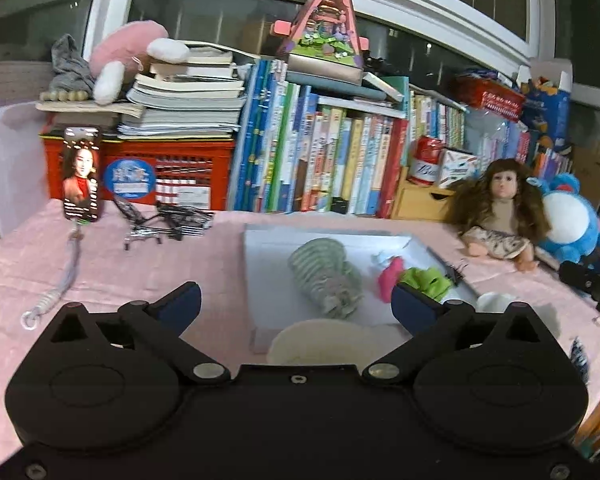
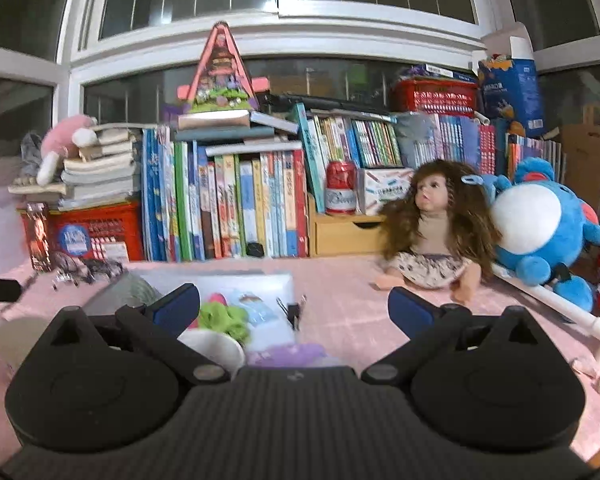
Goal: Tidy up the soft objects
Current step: 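Withdraw both open tools from the tray, then grasp the folded pink towel with the left tool while the right tool grasps the dark blue pouch, then carry the pink towel and blue pouch in both tools over the grey tray, then open the left tool over the tray while the right tool releases the pouch, then lift both open tools away from the tray, then move the left tool toward the white foam block while the right tool approaches the gold bow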
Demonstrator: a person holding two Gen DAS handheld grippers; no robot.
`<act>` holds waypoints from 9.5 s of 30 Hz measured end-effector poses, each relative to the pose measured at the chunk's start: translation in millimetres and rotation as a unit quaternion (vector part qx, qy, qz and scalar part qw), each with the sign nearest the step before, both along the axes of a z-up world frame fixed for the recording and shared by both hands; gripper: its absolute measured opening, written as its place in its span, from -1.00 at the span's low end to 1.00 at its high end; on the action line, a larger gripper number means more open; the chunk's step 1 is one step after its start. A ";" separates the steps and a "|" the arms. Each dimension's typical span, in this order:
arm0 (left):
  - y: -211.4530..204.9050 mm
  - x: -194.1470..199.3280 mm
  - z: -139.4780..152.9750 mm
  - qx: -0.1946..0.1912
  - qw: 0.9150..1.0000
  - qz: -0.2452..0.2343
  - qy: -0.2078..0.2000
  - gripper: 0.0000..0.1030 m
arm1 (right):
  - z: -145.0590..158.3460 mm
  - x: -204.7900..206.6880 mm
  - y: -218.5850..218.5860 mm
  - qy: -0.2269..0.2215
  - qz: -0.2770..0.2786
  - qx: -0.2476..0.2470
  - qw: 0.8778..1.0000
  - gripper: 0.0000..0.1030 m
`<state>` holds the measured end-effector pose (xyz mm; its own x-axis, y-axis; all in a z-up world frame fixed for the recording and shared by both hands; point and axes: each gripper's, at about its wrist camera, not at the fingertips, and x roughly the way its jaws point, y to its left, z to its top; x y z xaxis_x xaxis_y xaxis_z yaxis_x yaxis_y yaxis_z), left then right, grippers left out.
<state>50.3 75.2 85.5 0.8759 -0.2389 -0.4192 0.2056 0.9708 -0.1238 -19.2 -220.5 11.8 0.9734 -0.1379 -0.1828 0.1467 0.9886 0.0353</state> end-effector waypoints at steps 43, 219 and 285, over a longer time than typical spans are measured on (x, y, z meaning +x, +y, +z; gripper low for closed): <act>82.6 -15.6 -63.2 -0.036 0.983 0.168 0.071 0.92 | -67.5 -36.5 -13.2 0.071 -0.032 -0.002 0.997 0.87; -89.3 83.3 65.4 -0.007 0.986 -0.156 0.058 0.75 | 74.1 92.1 -0.9 0.126 0.171 0.056 0.976 0.77; -168.6 -17.5 -58.6 0.172 0.985 -0.012 -0.014 -0.04 | -39.5 -8.7 -48.6 0.104 -0.050 0.030 0.993 0.78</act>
<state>32.8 -93.4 26.9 0.8846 -0.1067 -0.4539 0.2267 0.9491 0.2186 -27.9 -269.1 -27.7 0.8962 -0.2140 -0.3885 0.2534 0.9659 0.0525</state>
